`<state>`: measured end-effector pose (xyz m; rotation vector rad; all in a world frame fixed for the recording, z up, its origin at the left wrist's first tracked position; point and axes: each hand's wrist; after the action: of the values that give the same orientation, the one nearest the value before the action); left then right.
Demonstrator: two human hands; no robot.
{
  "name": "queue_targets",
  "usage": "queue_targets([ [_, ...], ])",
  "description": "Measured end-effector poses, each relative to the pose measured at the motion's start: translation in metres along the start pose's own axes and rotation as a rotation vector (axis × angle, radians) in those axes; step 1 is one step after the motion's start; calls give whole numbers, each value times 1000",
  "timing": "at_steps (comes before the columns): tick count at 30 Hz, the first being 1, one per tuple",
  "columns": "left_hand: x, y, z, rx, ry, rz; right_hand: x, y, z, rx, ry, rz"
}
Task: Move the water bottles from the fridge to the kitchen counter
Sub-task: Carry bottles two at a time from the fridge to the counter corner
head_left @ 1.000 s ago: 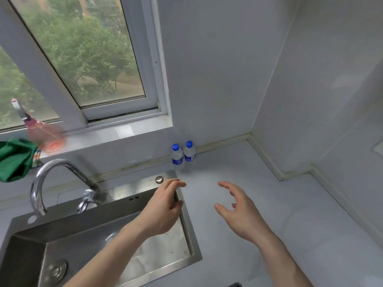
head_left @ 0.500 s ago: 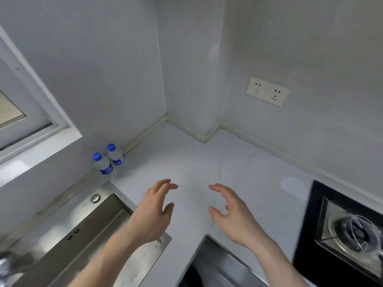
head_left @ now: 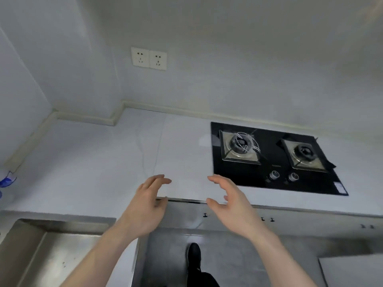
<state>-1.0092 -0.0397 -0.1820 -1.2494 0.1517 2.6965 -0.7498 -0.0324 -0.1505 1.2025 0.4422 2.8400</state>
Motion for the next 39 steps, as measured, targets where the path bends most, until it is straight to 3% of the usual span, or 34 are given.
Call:
queue_targets([
  [14, -160, -60, -108, 300, -84, -443, -117, 135, 108, -450, -210, -236],
  [26, -380, -49, -298, 512, -115, -870, -268, 299, 238, -857, -241, -439],
  [39, -530, -14, -471, 774, -107, -1123, -376, 430, 309, -1107, -260, -637],
])
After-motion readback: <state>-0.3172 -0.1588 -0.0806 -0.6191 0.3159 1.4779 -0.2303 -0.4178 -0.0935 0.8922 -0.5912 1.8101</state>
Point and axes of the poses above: each hand's wrist, its own y-axis away from the middle knuckle, its own z-axis out of the back of the hand, x = y × z, and after that the axes turned 5 degrees about -z, right-handed
